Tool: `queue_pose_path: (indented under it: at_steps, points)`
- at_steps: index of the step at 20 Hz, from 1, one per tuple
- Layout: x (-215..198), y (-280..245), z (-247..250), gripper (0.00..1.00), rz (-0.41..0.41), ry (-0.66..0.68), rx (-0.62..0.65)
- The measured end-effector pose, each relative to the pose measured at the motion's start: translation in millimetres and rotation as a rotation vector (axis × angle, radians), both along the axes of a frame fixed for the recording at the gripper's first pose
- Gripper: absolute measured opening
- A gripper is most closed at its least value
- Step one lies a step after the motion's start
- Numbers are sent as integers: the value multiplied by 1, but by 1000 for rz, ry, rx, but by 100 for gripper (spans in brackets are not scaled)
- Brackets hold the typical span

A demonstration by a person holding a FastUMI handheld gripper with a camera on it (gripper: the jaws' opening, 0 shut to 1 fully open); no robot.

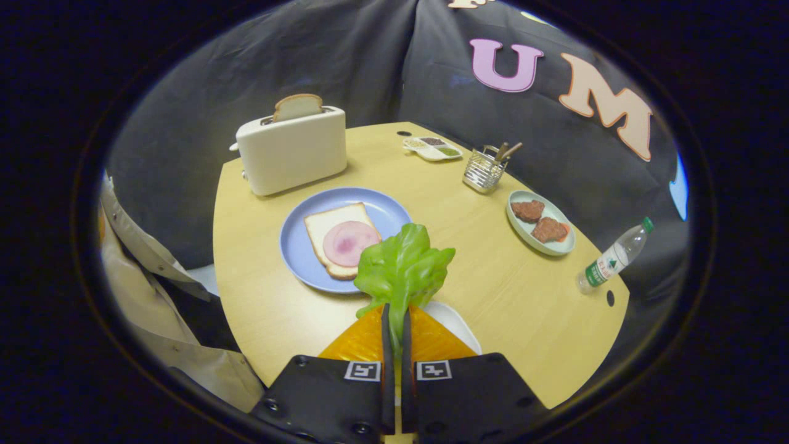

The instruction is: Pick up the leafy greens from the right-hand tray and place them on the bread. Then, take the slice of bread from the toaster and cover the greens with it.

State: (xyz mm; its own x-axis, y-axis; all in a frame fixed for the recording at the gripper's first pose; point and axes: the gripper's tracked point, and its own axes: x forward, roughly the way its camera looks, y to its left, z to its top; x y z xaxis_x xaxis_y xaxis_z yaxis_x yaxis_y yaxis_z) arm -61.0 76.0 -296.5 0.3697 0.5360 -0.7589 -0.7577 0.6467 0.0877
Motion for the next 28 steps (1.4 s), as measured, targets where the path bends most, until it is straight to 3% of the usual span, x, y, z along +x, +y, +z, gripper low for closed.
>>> queue_pose_path:
  at_steps: [11,28]
  points:
    - [10,74,10,7,62,-18,17]
    - [2,150,-12,7,199,69,33]
